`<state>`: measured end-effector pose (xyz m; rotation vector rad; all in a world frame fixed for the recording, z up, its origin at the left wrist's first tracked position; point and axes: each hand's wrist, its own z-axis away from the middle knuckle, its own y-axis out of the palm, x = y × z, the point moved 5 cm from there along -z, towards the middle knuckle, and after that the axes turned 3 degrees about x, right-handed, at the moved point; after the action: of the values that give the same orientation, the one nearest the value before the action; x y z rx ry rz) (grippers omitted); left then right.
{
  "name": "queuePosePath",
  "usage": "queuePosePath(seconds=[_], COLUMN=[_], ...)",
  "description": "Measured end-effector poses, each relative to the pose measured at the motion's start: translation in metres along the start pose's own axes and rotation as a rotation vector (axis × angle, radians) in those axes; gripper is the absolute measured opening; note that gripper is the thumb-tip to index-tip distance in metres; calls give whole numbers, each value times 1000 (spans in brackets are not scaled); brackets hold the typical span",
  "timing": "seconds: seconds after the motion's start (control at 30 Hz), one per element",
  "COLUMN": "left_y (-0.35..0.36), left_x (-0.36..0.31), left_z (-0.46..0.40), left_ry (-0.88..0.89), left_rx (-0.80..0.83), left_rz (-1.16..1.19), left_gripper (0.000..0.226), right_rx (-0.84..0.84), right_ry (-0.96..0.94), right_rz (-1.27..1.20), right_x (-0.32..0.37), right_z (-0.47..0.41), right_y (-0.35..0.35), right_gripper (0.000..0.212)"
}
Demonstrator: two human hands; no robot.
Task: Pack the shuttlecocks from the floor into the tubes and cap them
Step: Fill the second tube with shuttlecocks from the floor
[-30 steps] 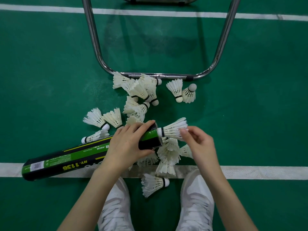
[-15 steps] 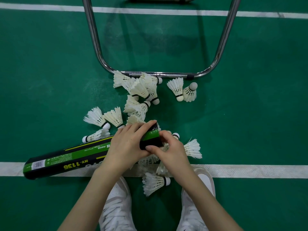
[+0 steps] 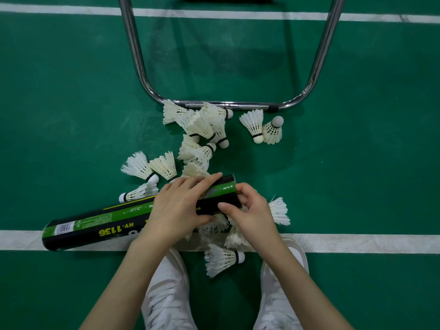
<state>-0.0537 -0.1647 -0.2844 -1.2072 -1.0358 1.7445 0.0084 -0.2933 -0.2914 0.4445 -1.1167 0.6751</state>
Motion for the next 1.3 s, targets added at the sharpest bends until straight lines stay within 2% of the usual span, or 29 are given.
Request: queuePosePath(seconds=[0.23,0.33,0.57,0.7,0.77,0.87,1.0,1.13,1.3], left_y=[6,8,3,1,2,3,3,3,4], left_x=[0,1,1,0,0,0,-1,-1,-1], left_z=[0,-1,1,1,0,0,0,0,0], left_ry=[24,25,9,2,-1,-3,-1,-2,1], left_rx=[-2,9,-1,-1,2,7,11,8,8], left_rz=[45,56,60,69,68,68,74,76,74], left_gripper=[88,88,88,87,87,87,88,88,89], right_rx=[106,98,-101,-283,-348,-392,-375,-339,-428], right_ry=[26,-5,-25,-8,35,155,276,266,205], right_rz=[28,71,157,511,572,528,433,450,424], right_x=[-3,-4,-7,-21,-33,-52,-66,-71,-62], right_z=[0,0,4,5,7,9,12,10,11], right_y=[-4,-8,-46,-80,-94,-105,-102,-99,-107], right_gripper=[17,14,7,14,25,38,29,16,14])
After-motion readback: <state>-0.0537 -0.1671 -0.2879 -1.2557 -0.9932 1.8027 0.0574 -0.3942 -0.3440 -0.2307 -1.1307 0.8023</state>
